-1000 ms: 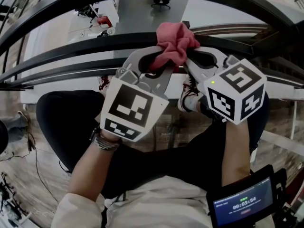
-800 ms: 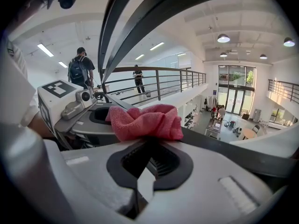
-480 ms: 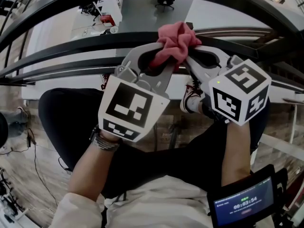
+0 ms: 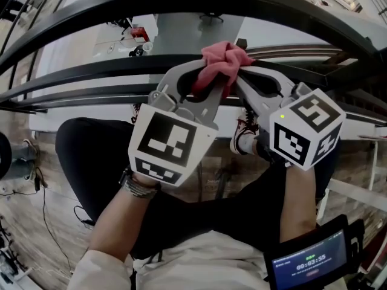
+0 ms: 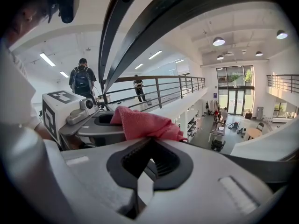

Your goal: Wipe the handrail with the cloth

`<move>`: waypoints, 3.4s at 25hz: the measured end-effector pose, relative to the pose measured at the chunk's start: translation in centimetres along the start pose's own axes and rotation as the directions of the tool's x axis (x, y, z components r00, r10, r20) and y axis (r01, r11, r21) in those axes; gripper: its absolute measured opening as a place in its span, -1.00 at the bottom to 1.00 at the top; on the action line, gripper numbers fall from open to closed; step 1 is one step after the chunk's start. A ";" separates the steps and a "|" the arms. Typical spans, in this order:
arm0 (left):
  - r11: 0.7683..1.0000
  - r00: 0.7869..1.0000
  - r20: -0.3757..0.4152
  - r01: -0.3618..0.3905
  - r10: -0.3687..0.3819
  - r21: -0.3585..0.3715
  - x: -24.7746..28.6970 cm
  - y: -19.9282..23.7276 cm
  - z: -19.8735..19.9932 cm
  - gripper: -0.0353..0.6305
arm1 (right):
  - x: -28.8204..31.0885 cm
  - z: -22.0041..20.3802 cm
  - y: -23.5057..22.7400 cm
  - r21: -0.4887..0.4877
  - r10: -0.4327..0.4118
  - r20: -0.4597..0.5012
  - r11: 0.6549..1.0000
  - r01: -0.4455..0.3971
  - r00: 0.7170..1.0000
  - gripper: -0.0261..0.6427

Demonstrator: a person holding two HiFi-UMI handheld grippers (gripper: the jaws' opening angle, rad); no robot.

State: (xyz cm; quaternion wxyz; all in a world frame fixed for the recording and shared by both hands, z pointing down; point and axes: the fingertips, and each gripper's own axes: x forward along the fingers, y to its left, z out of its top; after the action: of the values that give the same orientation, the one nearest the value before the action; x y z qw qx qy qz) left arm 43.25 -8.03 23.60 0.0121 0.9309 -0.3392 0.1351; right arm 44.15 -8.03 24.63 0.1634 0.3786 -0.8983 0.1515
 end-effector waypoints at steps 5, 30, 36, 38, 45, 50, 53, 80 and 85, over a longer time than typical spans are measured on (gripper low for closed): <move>1.000 1.000 -0.009 -0.006 0.006 -0.012 0.5 0.2 0.0 -0.81 | -0.3 0.3 -0.3 0.012 -0.010 0.042 1.000 0.010 0.999 -0.92; 1.000 0.998 -0.058 -0.005 0.004 -0.012 2.2 -1.2 0.4 -0.81 | -1.5 0.7 -2.7 0.031 -0.105 0.084 0.994 0.102 0.991 -0.92; 1.000 0.997 -0.071 0.006 -0.004 0.019 2.8 -1.9 0.6 -0.81 | -2.2 0.4 -3.2 0.041 -0.122 0.089 0.992 0.119 0.989 -0.92; 1.000 0.997 -0.071 0.009 -0.007 0.027 3.0 -2.2 0.7 -0.81 | -2.5 0.3 -3.4 0.042 -0.130 0.086 0.991 0.126 0.988 -0.92; 0.999 0.998 -0.068 0.018 -0.016 0.036 3.5 -2.7 0.7 -0.82 | -2.9 0.1 -3.9 0.047 -0.142 0.089 0.989 0.138 0.986 -0.92; 0.999 0.997 -0.076 0.027 -0.024 0.035 4.1 -3.3 0.9 -0.82 | -3.4 -0.1 -4.6 0.057 -0.160 0.095 0.986 0.155 0.983 -0.92; 0.999 0.996 -0.082 0.035 -0.032 0.034 4.5 -3.6 1.0 -0.82 | -3.8 -0.2 -5.0 0.065 -0.173 0.096 0.984 0.167 0.980 -0.92; 0.993 0.991 -0.079 0.109 -0.105 0.042 6.8 -6.3 1.3 -0.82 | -6.2 -1.4 -7.4 0.120 -0.271 0.118 0.959 0.257 0.955 -0.92; 0.991 0.990 -0.078 0.124 -0.121 0.041 7.3 -6.9 1.4 -0.82 | -6.8 -1.7 -8.0 0.137 -0.291 0.126 0.952 0.274 0.948 -0.92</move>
State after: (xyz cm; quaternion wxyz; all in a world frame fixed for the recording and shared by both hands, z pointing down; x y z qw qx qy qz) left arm 53.38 -7.46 24.66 0.0120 0.9442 -0.2777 0.1766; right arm 54.74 -8.44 24.58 0.0954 0.5225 -0.8337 0.1512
